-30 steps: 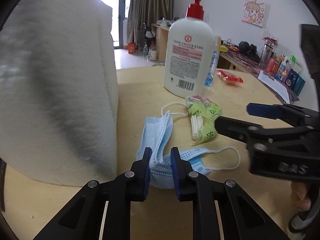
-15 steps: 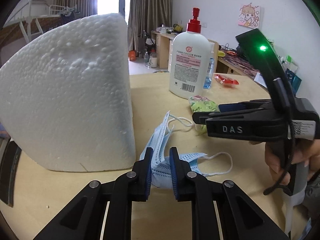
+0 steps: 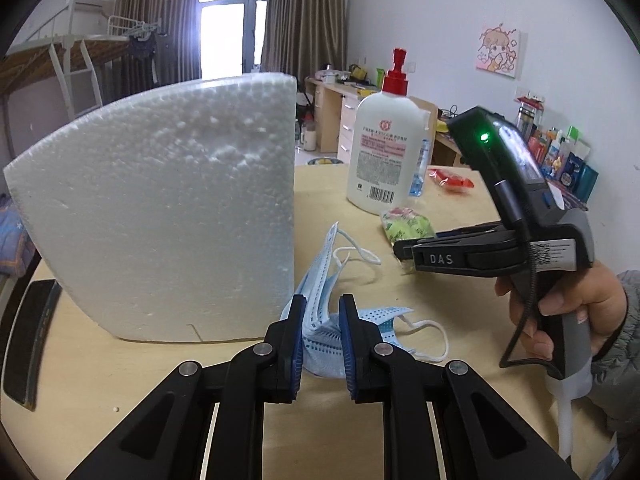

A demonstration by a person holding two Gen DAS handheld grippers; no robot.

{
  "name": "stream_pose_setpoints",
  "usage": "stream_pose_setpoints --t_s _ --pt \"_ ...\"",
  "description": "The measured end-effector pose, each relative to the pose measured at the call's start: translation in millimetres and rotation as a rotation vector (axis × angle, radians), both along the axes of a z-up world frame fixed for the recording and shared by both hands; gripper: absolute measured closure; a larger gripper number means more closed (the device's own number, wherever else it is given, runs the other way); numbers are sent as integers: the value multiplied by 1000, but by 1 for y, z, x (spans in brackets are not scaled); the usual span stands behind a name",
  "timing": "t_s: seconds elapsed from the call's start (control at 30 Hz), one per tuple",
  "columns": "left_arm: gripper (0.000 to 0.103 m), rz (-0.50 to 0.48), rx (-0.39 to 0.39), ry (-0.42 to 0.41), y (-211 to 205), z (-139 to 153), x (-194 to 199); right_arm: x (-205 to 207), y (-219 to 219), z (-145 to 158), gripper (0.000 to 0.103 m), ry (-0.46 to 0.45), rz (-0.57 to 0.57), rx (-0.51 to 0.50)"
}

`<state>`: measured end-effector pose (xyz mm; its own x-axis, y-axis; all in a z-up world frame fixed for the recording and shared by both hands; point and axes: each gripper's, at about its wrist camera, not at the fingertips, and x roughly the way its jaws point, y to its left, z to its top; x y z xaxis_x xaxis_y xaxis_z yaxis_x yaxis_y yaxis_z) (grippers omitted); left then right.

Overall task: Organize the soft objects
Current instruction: 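Grasp the green-wrapped packet with the right gripper while the left gripper lifts the mask, then carry the blue mask and green packet with both grippers over the foam box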

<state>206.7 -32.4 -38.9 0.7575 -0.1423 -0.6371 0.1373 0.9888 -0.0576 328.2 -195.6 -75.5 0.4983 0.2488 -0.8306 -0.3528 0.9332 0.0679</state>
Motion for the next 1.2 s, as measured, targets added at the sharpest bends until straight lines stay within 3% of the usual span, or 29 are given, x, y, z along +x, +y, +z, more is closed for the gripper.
stream_pose_setpoints --t_s 0.13,0.3,0.77,1.03,1.2 --pt "85 -7 1 -25 -2 10 -8 -4 0 2 80 4 -11 -4" --pt "85 -2 7 -86 2 29 -33 -28 -13 30 81 -53 -23 33" --pt "85 42 31 -246 22 73 -116 -169 -30 116 81 -419 -2 72" --pt "85 83 44 -307 46 87 -142 -203 -16 123 81 -524 41 146" --pt "85 106 49 -338 62 93 -154 -209 -7 123 81 -537 67 182"
